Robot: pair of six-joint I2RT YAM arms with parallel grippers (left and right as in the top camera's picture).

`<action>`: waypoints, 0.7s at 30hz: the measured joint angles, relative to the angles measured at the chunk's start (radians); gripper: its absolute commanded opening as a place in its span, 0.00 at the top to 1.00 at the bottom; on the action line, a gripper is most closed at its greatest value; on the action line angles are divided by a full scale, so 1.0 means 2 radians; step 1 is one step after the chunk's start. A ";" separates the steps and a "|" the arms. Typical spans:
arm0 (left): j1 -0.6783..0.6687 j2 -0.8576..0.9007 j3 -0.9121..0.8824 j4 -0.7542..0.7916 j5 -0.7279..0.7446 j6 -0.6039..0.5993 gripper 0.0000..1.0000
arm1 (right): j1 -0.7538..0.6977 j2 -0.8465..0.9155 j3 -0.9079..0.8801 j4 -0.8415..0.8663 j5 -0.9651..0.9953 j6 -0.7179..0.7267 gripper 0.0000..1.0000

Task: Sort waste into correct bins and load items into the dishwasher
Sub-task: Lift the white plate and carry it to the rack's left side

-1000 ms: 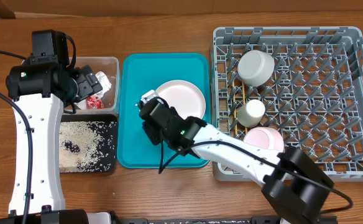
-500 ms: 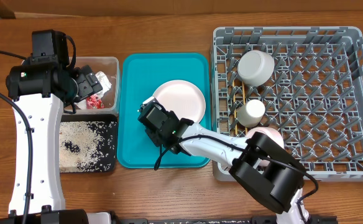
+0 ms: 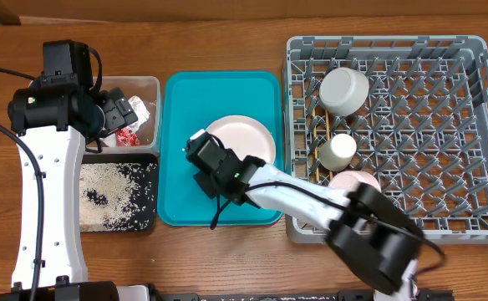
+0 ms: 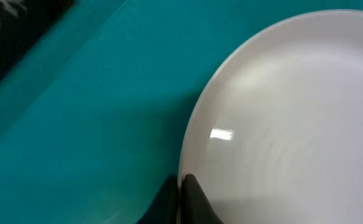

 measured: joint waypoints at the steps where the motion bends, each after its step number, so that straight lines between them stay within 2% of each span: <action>1: 0.000 0.000 0.000 0.000 0.000 0.000 0.00 | -0.002 -0.019 0.006 -0.008 -0.011 0.004 0.96; 7: 0.000 0.000 0.000 0.000 0.000 0.000 0.00 | -0.033 -0.171 0.057 0.001 -0.075 0.035 0.96; 12: 0.000 0.000 0.000 0.000 0.000 0.000 0.00 | -0.155 -0.280 0.075 -0.018 -0.182 0.086 0.96; 16: 0.000 0.000 0.000 0.000 0.000 0.000 0.00 | -0.277 -0.287 0.075 -0.039 -0.310 0.136 0.96; 21: 0.000 0.000 0.000 0.000 0.000 0.000 0.00 | -0.362 -0.251 0.055 -0.042 -0.436 0.187 0.96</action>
